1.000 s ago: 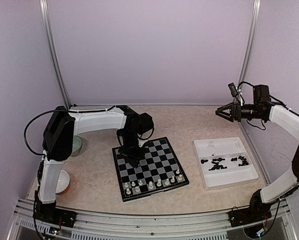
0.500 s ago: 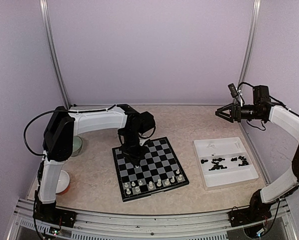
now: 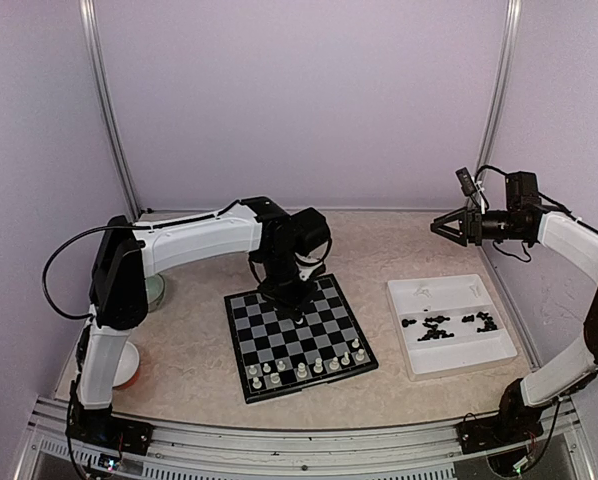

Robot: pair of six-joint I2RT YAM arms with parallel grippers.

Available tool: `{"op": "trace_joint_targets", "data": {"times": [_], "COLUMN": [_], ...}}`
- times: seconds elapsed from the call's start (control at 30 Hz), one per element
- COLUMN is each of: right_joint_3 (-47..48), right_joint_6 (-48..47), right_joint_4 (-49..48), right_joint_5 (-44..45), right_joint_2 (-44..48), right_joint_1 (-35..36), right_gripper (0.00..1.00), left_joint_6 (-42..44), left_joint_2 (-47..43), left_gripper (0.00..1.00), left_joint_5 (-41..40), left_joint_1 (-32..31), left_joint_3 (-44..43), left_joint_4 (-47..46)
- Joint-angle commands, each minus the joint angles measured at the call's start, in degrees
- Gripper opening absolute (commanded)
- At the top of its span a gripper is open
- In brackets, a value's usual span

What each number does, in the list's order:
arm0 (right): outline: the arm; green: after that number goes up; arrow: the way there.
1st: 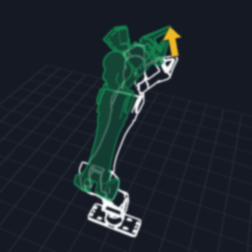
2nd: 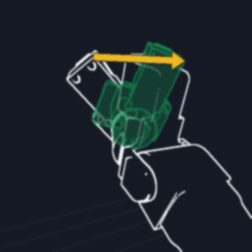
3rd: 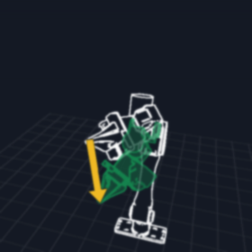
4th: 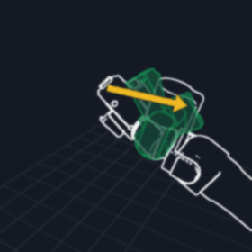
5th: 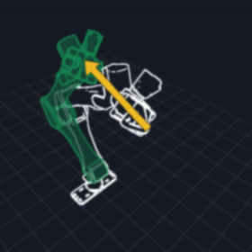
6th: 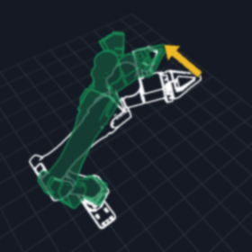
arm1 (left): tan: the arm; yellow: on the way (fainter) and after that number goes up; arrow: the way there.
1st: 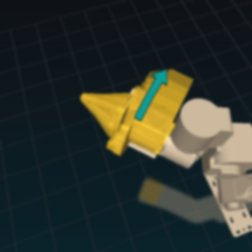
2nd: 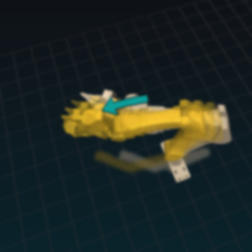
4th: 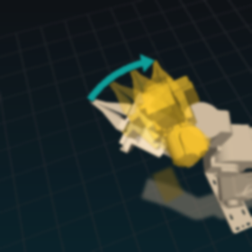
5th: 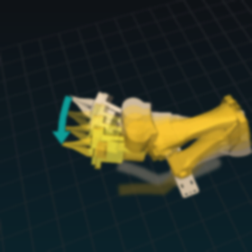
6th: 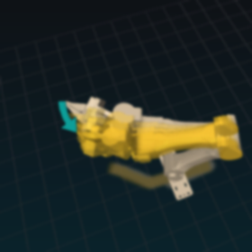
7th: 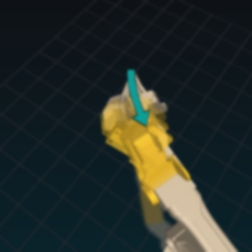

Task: Set up the chess pieces on the board
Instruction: Pick up the pawn from the chessboard, then place the pawn at g2.

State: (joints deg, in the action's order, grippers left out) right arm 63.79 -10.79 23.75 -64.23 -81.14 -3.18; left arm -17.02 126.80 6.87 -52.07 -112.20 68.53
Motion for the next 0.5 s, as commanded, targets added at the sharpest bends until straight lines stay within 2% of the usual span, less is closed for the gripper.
{"op": "trace_joint_targets", "data": {"times": [0.0,0.47], "right_joint_3": [-0.42,-1.05], "right_joint_6": [-0.20,-0.25], "right_joint_4": [-0.09,0.11], "right_joint_5": [-0.98,-0.25], "right_joint_2": [1.17,2.76], "right_joint_1": [0.28,0.37], "right_gripper": [0.60,0.60], "left_joint_6": [2.07,1.60], "left_joint_2": [1.33,11.72], "left_gripper": [0.00,0.00], "left_joint_5": [1.70,6.41], "left_joint_1": [-3.27,-7.94], "left_joint_3": [-5.89,-18.70], "left_joint_4": [-1.68,-4.02]}}
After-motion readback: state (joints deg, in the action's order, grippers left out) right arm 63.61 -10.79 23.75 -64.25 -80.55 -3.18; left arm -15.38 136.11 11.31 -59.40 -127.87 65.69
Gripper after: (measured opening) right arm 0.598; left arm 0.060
